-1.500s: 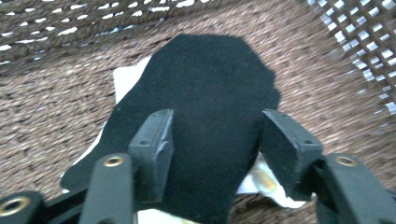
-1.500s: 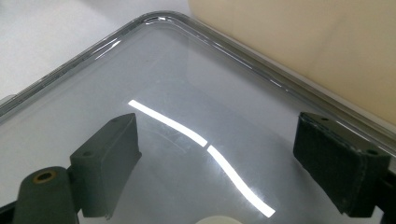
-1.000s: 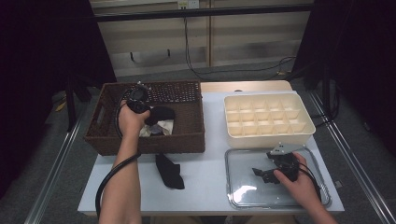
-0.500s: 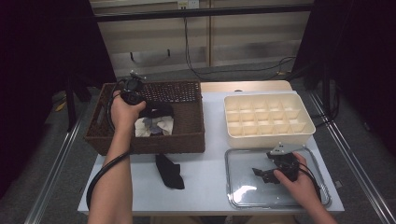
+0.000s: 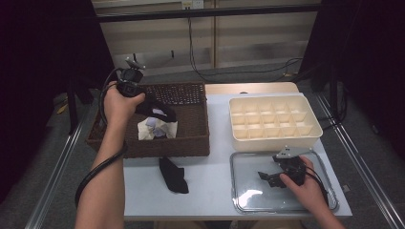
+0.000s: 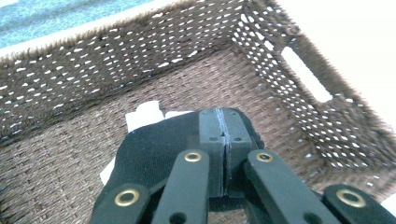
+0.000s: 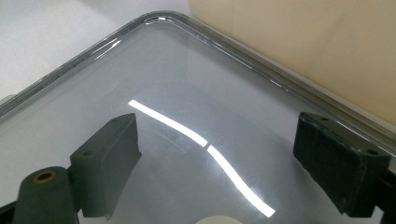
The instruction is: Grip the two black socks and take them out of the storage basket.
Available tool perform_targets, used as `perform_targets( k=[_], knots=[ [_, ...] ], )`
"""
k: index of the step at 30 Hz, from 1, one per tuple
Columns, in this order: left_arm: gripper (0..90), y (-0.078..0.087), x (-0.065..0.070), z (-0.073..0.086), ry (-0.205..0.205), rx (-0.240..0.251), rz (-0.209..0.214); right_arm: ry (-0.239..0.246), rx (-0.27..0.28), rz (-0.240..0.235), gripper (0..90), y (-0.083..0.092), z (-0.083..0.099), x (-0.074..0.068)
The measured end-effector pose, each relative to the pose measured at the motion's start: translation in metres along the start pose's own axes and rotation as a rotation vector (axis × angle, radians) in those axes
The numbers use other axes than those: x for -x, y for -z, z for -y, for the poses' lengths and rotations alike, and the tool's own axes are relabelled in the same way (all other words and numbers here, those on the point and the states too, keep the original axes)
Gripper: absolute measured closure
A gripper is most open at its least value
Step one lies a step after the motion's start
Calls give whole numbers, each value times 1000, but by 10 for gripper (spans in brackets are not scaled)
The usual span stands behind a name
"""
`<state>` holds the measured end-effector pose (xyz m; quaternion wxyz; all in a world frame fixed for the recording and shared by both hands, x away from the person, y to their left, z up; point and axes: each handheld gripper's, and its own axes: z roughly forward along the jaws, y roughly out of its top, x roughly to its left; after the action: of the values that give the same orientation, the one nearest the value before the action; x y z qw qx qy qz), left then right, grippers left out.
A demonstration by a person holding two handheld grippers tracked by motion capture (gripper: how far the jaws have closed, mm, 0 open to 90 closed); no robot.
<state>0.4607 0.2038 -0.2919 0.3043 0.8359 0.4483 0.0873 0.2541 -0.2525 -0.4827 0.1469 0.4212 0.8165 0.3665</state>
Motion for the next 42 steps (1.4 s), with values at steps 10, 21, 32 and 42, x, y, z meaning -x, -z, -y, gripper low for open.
perform_targets(
  k=[10,21,32,42],
  knots=[
    [892,24,16,-11,-22,2,59,2,1,1,138,0,0,0],
    [892,41,30,-15,-43,0,138,1,1,1,139,0,0,0],
    [892,48,53,-15,-77,-4,192,3,2,0,138,0,0,0],
    [892,57,73,-14,-128,6,217,1,0,1,138,0,0,0]
  ],
)
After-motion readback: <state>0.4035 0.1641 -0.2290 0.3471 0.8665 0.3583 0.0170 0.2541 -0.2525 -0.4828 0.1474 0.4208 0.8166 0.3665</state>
